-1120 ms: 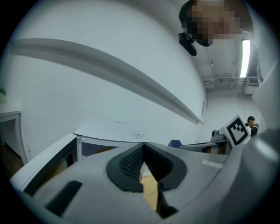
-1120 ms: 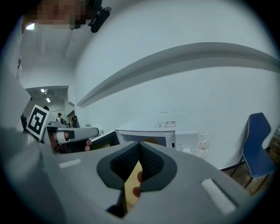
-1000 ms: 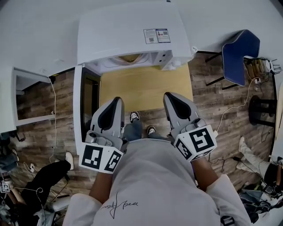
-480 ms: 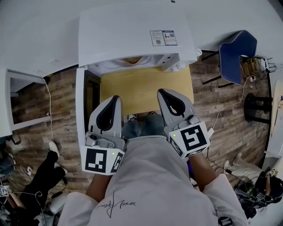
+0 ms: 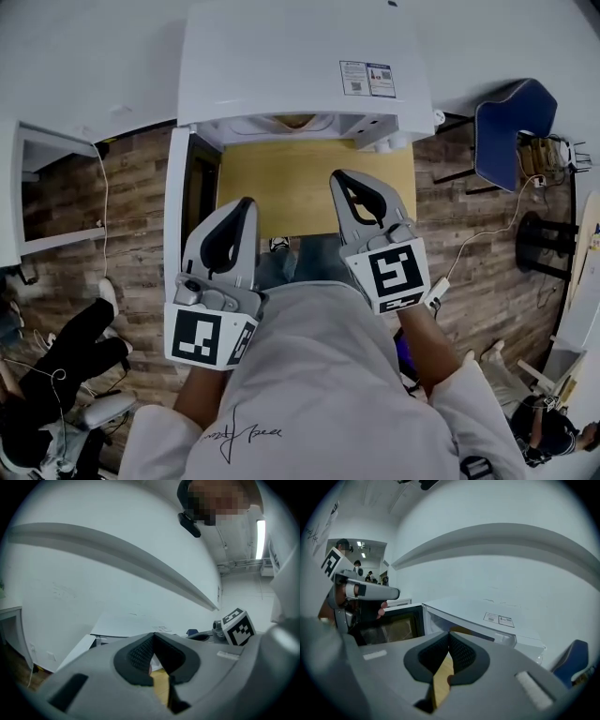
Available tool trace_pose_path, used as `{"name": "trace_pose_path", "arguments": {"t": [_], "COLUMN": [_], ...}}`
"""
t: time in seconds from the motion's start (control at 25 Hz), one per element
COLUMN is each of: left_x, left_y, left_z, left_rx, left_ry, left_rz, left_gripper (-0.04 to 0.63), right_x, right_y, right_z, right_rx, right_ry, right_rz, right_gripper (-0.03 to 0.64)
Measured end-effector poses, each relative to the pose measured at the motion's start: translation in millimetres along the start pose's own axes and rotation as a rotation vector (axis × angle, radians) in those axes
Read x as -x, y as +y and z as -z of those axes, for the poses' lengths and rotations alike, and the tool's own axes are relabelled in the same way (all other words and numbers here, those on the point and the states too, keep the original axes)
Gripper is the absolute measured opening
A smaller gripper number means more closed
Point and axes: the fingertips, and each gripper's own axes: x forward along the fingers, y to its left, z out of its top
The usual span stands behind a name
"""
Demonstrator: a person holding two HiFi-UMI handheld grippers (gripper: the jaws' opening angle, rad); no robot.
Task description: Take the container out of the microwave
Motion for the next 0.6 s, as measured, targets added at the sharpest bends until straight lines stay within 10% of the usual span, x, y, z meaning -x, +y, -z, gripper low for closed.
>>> {"name": "trace_pose_path", "arguments": {"t": [0.6], "left_x": [4.9], "left_y": [-7.6], "left_z": [16.6], "left_rx": [0.02], "left_ry": [0.039], "left_rz": [-0.01], "left_gripper": [0.0], "right_x": [-42.3], "right_y": [-2.6], "right_z": [5.6], "right_rx": [0.155], "right_ry": [0.038], "right_rz": [-0.043], "right_gripper": [0.058]}}
